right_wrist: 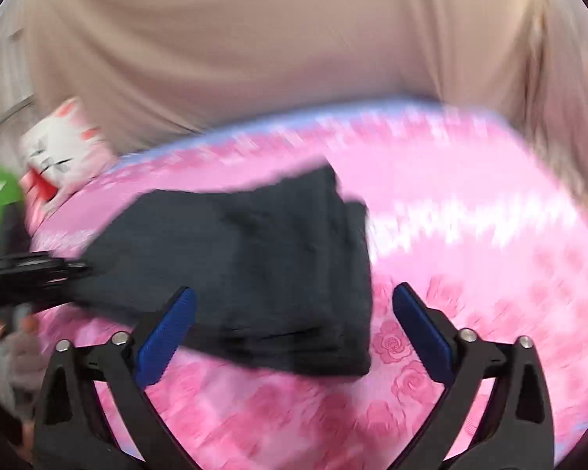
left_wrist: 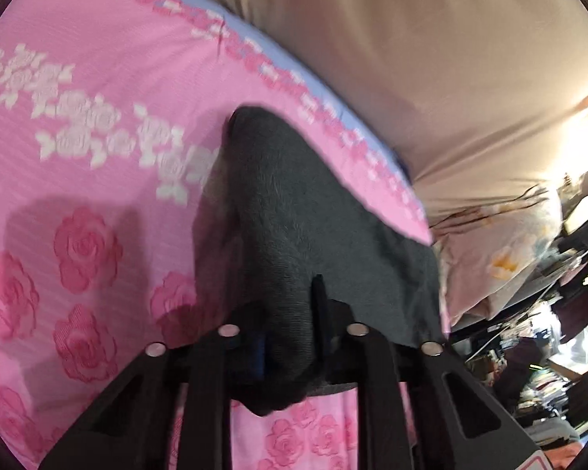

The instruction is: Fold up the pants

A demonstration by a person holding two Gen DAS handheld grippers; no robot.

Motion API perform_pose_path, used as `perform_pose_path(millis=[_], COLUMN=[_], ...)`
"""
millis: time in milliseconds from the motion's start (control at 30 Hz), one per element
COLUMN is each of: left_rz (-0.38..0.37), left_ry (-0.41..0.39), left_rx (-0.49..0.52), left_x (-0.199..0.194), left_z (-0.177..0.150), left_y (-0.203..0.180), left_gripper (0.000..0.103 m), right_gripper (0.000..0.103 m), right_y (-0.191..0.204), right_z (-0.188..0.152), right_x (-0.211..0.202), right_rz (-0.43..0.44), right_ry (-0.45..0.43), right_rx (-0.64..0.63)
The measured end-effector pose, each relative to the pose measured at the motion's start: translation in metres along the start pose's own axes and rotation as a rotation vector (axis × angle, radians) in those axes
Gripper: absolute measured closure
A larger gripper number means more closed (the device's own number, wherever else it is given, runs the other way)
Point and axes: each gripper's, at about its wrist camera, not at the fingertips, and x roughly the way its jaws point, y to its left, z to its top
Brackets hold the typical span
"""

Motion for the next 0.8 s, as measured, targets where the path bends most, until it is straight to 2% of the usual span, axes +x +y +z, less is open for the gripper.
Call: perform_pose_path(millis=[33,67,100,167,233,267,300,333,367,433,467,500,533,567,633,667,700,733,767,800], left_rz=[-0.013,-0.028,-0.024,0.008,0.117,0.176,0.205,0.19,0.157,0.168,0.173,0.17,0.171,0.171,0.163,0.123,0.119,0.117,0.083,0.035], left_ry=[-0.016,-0.061,-0.078,-0.091,-0.048,0.016,0.067,0.069,0.031,-0.003,-0.021,-0.03,-0.028,-0.012,-0.015,0.024,0.068,0.058,0.038,0.038], left_rx=[0.013,0.039,0.052,0.086,0.081,0.045,0.0,-0.032,-0.065,-0.076,-0.082,-0.085,-0.083,-0.077,-0.042,-0.021,-0.025,-0.033,-0.035,-0.038], left_x=[-0.007,-0.023,-0.031,-0.04,-0.028,-0.014,-0.005,-0.005,-0.013,-0.023,-0.026,-0.026,-0.024,-0.018,-0.011,0.0,0.009,0.005,-0.006,-0.021], left_z=[0.005,0.014,0.018,0.024,0.022,0.016,0.009,0.004,-0.001,-0.004,-0.003,-0.002,-0.002,-0.001,0.001,0.004,0.006,0.007,0.009,0.008], left_y=[-0.005,-0.014,-0.019,-0.025,-0.013,0.004,0.018,0.026,0.032,0.031,0.028,0.025,0.023,0.02,0.016,0.013,0.012,0.014,0.012,0.008], left_gripper=[0.095,0.097,0.097,0.097,0.094,0.093,0.086,0.08,0.071,0.05,0.029,0.024,0.024,0.024,0.027,0.071,0.085,0.09,0.096,0.096], right_gripper=[0.083,0.084,0.085,0.084,0.069,0.051,0.04,0.035,0.027,0.02,0.019,0.019,0.019,0.015,0.049,0.057,0.066,0.067,0.069,0.069], right_y=[-0.004,0.0,0.009,0.021,0.017,0.012,0.007,-0.004,-0.007,-0.015,-0.016,-0.012,-0.012,-0.012,-0.004,-0.003,0.001,0.005,0.009,0.01], right_z=[0.003,0.007,0.011,0.011,0.002,-0.005,-0.01,-0.019,-0.022,-0.024,-0.022,-0.019,-0.02,-0.019,-0.015,-0.011,-0.007,-0.002,0.003,0.005], right_x=[0.005,-0.003,-0.016,-0.033,-0.026,-0.019,-0.012,-0.015,-0.016,-0.017,-0.014,-0.008,0.003,0.002,0.011,0.012,0.007,-0.002,-0.015,-0.027], right_rz=[0.034,0.077,0.108,0.115,0.064,0.007,-0.045,-0.03,-0.012,0.02,0.044,0.059,0.081,0.08,0.111,0.11,0.104,0.115,0.131,0.148], right_ry=[0.029,0.007,-0.028,-0.07,-0.035,-0.004,0.019,0.013,0.006,0.016,0.028,0.043,0.079,0.063,0.086,0.079,0.065,0.043,0.024,0.013], right_rx=[0.055,0.063,0.035,-0.011,-0.033,-0.025,0.0,0.064,0.104,0.185,0.197,0.2,0.218,0.217,0.193,0.199,0.183,0.17,0.171,0.17])
